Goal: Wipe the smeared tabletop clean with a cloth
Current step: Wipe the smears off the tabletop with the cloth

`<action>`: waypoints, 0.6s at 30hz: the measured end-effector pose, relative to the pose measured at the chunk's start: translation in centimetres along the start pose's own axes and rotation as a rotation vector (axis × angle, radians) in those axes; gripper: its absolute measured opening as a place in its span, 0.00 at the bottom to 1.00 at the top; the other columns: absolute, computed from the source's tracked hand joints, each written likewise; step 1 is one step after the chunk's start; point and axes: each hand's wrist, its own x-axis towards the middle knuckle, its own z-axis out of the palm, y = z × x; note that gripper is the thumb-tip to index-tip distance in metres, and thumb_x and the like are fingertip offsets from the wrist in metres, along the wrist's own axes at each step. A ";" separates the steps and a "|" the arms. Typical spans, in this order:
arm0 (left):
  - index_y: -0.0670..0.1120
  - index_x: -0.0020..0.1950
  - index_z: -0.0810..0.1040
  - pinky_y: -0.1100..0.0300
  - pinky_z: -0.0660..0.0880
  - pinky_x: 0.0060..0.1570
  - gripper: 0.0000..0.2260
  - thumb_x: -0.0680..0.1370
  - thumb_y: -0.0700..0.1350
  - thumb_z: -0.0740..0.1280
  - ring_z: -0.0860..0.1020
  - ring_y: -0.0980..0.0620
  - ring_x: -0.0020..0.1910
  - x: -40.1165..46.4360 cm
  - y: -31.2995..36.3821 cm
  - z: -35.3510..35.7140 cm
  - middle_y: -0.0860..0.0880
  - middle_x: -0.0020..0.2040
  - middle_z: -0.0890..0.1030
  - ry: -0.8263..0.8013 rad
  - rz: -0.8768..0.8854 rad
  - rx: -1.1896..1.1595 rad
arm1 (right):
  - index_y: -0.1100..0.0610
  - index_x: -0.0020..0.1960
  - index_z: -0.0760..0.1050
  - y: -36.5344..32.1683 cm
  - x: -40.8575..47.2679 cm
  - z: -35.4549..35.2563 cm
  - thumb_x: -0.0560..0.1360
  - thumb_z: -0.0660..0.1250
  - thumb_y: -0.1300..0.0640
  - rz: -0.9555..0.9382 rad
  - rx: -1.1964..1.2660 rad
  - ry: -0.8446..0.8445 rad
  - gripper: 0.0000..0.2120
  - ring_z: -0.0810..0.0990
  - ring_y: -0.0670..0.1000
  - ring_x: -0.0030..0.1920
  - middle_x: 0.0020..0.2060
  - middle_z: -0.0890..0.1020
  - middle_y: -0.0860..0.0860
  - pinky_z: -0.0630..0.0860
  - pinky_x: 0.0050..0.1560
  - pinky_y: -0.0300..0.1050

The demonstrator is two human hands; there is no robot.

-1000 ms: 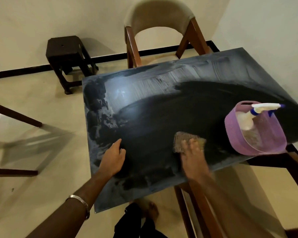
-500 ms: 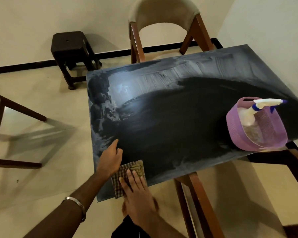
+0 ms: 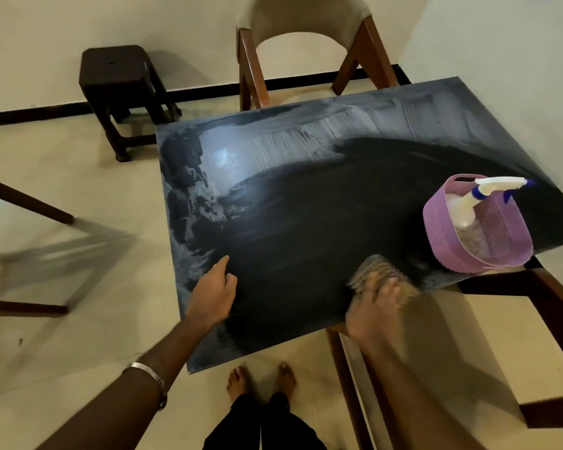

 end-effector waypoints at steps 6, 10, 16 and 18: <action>0.44 0.78 0.60 0.50 0.69 0.67 0.23 0.83 0.46 0.55 0.74 0.45 0.66 0.6 -0.5 -0.5 0.43 0.74 0.68 0.006 0.014 0.015 | 0.46 0.75 0.24 -10.5 -15.2 6.2 0.79 0.59 0.45 -0.460 0.038 -0.304 0.45 0.25 0.56 0.73 0.76 0.29 0.55 0.29 0.72 0.56; 0.44 0.77 0.61 0.61 0.67 0.57 0.23 0.82 0.45 0.56 0.75 0.49 0.61 1.3 -0.5 -0.6 0.42 0.72 0.71 0.044 0.044 0.025 | 0.45 0.76 0.27 -7.4 -11.0 5.4 0.79 0.59 0.47 -0.454 0.003 -0.154 0.43 0.33 0.58 0.78 0.77 0.32 0.55 0.32 0.73 0.57; 0.44 0.77 0.62 0.60 0.69 0.54 0.22 0.82 0.45 0.55 0.77 0.48 0.57 1.5 -0.6 -0.7 0.42 0.70 0.74 0.037 0.018 0.020 | 0.51 0.81 0.40 2.9 6.1 -1.6 0.82 0.55 0.48 -0.066 -0.082 0.018 0.34 0.48 0.62 0.79 0.80 0.48 0.61 0.50 0.78 0.61; 0.44 0.77 0.62 0.61 0.67 0.54 0.22 0.83 0.44 0.55 0.76 0.47 0.59 1.5 -0.8 -1.0 0.42 0.69 0.74 0.044 0.009 0.006 | 0.51 0.81 0.38 3.5 8.0 -2.0 0.83 0.53 0.47 -0.024 -0.061 -0.017 0.33 0.45 0.62 0.79 0.80 0.46 0.60 0.46 0.78 0.61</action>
